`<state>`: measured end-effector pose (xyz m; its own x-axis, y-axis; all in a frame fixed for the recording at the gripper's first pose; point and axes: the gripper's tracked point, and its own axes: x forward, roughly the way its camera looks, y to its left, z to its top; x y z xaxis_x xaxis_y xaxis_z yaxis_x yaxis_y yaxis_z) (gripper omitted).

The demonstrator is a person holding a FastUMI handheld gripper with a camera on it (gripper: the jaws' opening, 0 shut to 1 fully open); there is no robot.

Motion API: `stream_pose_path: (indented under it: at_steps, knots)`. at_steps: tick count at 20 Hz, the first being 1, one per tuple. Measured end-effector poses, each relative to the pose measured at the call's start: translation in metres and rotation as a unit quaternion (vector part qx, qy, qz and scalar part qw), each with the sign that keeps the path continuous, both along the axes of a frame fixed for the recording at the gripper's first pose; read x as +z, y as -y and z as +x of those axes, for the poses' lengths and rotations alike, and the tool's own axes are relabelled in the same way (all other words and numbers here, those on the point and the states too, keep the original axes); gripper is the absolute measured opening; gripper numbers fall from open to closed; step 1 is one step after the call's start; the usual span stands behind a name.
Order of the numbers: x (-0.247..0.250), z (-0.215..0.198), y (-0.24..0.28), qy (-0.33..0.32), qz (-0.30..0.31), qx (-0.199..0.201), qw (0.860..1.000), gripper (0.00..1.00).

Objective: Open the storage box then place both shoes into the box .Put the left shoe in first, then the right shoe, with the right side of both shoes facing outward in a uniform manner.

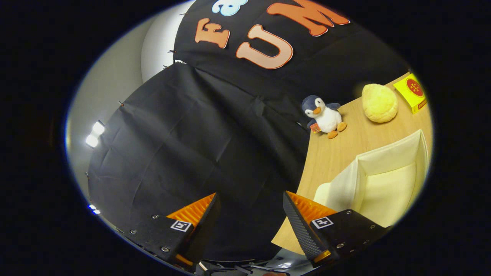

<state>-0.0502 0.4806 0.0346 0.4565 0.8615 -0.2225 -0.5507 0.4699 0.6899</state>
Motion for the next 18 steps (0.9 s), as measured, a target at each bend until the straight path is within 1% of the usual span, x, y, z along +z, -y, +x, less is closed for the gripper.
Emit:
stream_pose_path:
  at_steps: [4, 8, 13, 16, 18]
  knots:
    - [-0.013, 0.022, 0.048, 0.027, -0.037, -0.047, 0.998, 0.97]
    - [-0.029, 0.050, 0.110, 0.045, -0.077, -0.108, 0.990, 0.98]
    - [-0.055, 0.078, 0.197, 0.053, -0.118, -0.188, 0.974, 0.98]
    - [-0.070, 0.088, 0.242, 0.049, -0.138, -0.225, 0.963, 0.97]
    - [-0.085, 0.092, 0.276, 0.050, -0.163, -0.249, 0.953, 0.98]
